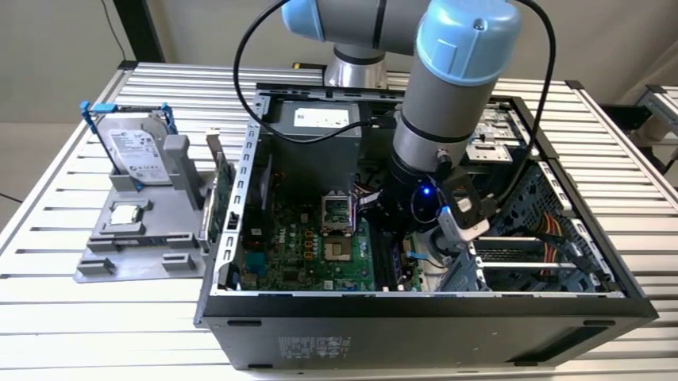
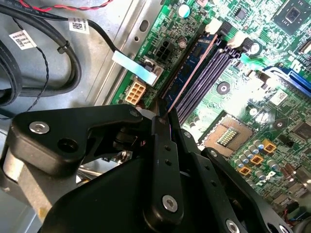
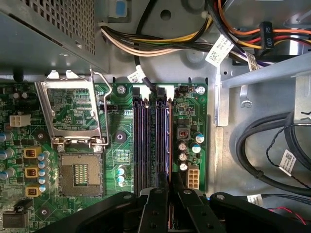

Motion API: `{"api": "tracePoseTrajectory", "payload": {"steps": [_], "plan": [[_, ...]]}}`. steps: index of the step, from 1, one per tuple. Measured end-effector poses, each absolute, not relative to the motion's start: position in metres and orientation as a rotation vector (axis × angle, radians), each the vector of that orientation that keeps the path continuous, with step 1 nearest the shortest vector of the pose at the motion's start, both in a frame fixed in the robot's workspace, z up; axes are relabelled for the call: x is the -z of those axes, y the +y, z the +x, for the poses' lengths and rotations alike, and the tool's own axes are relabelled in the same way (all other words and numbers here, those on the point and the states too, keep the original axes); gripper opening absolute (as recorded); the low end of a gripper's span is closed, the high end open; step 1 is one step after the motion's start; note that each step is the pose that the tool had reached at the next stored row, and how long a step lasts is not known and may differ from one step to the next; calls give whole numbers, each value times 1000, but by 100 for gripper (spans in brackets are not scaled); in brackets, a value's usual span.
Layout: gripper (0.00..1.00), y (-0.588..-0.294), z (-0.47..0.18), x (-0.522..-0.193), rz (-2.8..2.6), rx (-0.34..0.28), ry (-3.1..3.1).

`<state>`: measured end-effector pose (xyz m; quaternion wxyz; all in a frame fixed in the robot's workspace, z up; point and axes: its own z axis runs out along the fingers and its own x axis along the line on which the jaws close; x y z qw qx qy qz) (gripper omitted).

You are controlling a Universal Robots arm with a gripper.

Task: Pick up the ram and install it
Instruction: 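Insert the ram into the slot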

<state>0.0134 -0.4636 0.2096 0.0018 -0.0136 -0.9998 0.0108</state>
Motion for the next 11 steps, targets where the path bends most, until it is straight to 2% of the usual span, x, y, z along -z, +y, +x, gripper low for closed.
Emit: {"api": "tracePoseTrajectory", "payload": {"steps": [11], "plan": [[0, -464, 13, -212, -50, -32, -3134]]}}
